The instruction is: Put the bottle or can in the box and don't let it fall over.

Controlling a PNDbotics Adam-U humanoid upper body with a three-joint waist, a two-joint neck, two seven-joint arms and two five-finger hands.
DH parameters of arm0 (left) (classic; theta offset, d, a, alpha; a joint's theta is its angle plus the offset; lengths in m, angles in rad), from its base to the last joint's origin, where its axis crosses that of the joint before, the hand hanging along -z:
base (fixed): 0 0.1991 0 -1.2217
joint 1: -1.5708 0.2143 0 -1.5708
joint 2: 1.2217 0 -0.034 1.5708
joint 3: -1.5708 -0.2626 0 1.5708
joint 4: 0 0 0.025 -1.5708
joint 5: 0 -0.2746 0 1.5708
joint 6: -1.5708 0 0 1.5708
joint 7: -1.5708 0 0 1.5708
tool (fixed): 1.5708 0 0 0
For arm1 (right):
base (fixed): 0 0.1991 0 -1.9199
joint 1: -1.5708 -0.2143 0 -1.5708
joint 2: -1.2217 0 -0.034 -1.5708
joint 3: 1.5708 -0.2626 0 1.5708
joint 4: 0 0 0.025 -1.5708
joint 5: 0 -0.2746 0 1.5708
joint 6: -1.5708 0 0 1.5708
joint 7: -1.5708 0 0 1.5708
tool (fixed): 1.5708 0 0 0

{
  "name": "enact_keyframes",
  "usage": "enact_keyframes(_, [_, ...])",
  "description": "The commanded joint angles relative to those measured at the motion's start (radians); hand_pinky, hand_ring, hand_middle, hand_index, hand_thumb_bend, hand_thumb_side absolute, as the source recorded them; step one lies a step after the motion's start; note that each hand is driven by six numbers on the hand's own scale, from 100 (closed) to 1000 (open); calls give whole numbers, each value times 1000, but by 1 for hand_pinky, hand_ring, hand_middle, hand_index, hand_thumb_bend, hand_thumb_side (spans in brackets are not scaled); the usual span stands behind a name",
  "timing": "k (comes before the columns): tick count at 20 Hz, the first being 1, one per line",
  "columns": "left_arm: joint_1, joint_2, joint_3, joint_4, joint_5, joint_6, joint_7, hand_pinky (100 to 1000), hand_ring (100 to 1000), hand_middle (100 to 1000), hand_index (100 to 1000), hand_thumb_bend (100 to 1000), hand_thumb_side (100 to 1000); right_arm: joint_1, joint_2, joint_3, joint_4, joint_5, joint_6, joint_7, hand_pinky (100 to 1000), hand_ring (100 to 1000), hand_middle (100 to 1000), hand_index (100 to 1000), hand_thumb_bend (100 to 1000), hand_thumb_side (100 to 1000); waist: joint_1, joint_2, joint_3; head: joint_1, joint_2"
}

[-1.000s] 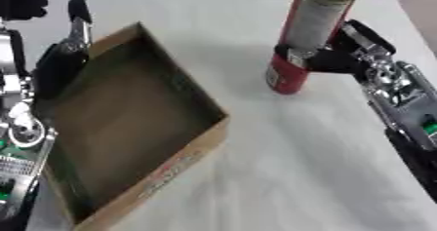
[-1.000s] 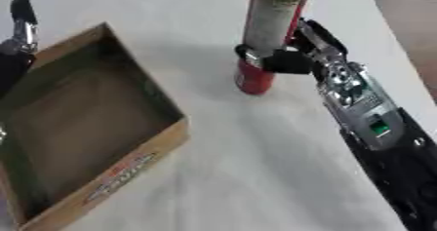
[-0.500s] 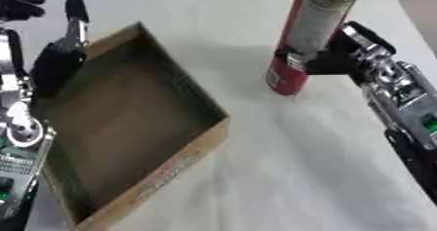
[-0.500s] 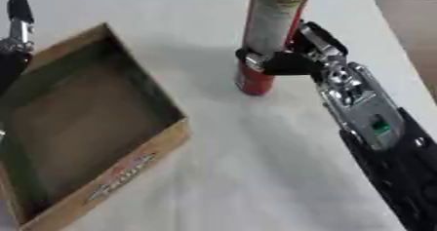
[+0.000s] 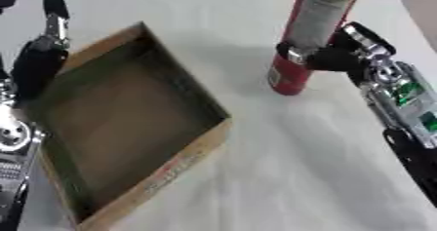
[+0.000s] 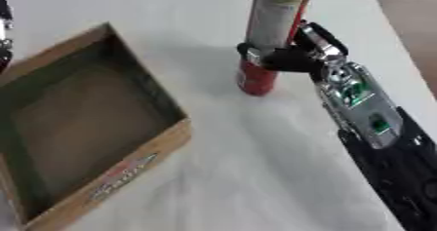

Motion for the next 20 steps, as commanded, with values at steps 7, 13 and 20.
enact_keyframes(7, [65, 99, 87, -165, 76, 47, 79, 717, 649, 657, 748, 336, 601, -7, -45, -24, -53, -51, -6, -62, 983, 1000, 831, 635, 100, 340, -2, -43, 7, -8, 13])
enact_keyframes(13, [148, 146, 134, -219, 95, 77, 125, 715, 647, 655, 743, 324, 597, -3, -61, -36, -72, -88, -7, -87, 986, 1000, 831, 630, 100, 427, -5, -52, 12, -6, 21])
enact_keyframes(20, [232, 176, 172, -222, 107, 89, 173, 713, 646, 655, 739, 315, 598, -6, -84, -41, -146, -113, 15, -99, 990, 1000, 832, 630, 100, 414, -7, -78, 9, 3, 42])
